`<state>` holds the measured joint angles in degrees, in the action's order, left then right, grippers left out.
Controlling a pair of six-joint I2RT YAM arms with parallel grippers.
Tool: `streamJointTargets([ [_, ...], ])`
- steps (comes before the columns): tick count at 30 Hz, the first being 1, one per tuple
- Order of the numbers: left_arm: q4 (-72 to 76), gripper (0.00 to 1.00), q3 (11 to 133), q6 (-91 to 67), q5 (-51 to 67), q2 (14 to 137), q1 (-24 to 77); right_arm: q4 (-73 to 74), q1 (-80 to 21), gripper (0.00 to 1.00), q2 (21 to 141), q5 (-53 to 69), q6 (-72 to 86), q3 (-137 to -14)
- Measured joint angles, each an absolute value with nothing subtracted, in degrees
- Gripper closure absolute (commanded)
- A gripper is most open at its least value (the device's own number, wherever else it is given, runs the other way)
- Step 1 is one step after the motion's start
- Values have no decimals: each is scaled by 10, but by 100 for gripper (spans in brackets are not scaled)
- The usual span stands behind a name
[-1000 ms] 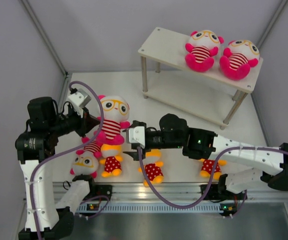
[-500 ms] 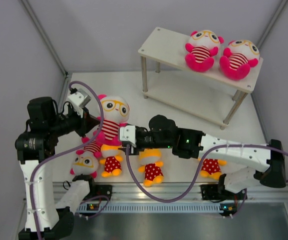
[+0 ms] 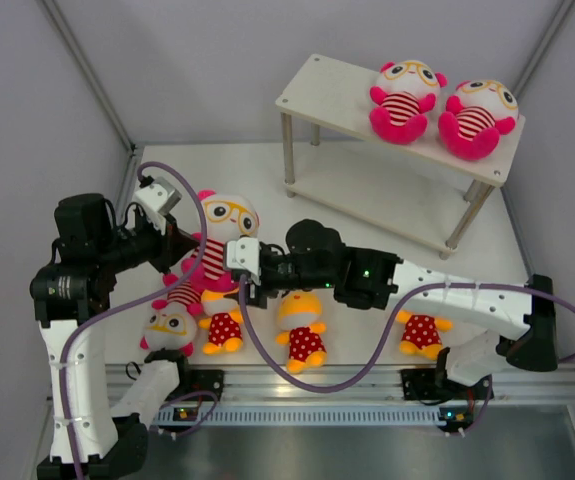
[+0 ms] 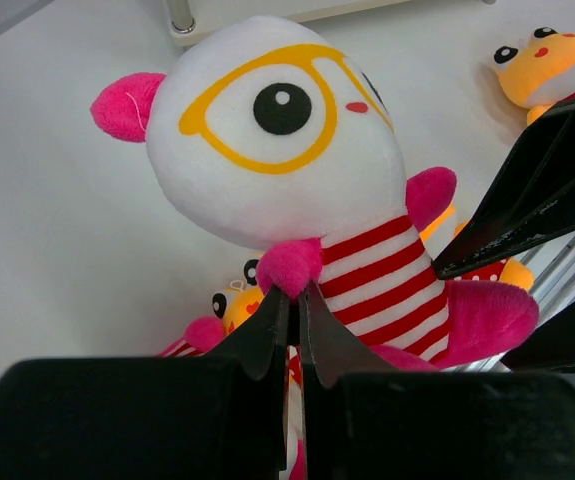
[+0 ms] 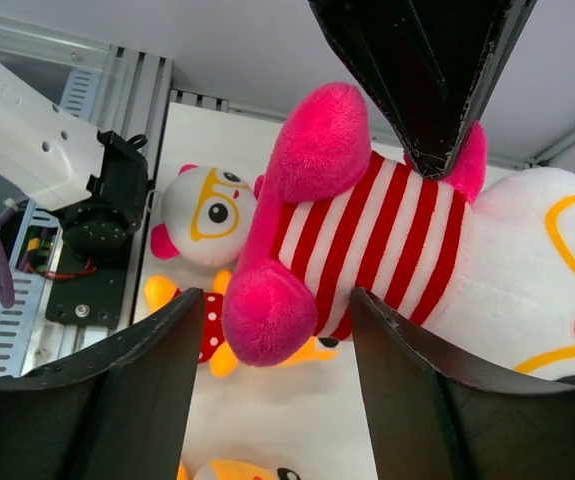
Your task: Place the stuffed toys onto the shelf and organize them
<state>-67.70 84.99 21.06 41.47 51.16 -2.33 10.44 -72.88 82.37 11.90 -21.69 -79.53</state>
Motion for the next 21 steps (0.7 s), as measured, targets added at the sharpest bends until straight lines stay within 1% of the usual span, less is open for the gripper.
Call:
streamJointTargets([
  [1, -677, 100, 850, 211, 413, 512, -23, 105, -729, 44, 825, 119, -214, -795],
  [2, -677, 100, 850, 211, 413, 512, -23, 105, -729, 49, 825, 119, -212, -795],
  [5, -677, 100, 850, 211, 413, 512, -23, 107, -729, 53, 832, 117, -206, -796],
  [7, -677, 100, 850, 211, 413, 512, -23, 108, -729, 53, 838, 116, -203, -796],
  [10, -677, 100, 850, 211, 413, 513, -23, 116, -729, 55, 850, 110, -203, -800],
  [11, -677, 100, 850, 211, 413, 513, -23, 118, -728, 75, 854, 107, -201, -803],
  [12, -677, 100, 850, 211, 412, 513, -23, 122, -728, 76, 861, 104, -198, -808],
  [13, -677, 100, 850, 210, 411, 513, -23, 124, -728, 85, 863, 102, -197, -809],
  [14, -677, 100, 850, 210, 411, 513, -23, 128, -728, 100, 865, 100, -194, -812],
  [21, -676, 100, 850, 209, 369, 517, -23, 178, -726, 100, 869, 58, -183, -872],
])
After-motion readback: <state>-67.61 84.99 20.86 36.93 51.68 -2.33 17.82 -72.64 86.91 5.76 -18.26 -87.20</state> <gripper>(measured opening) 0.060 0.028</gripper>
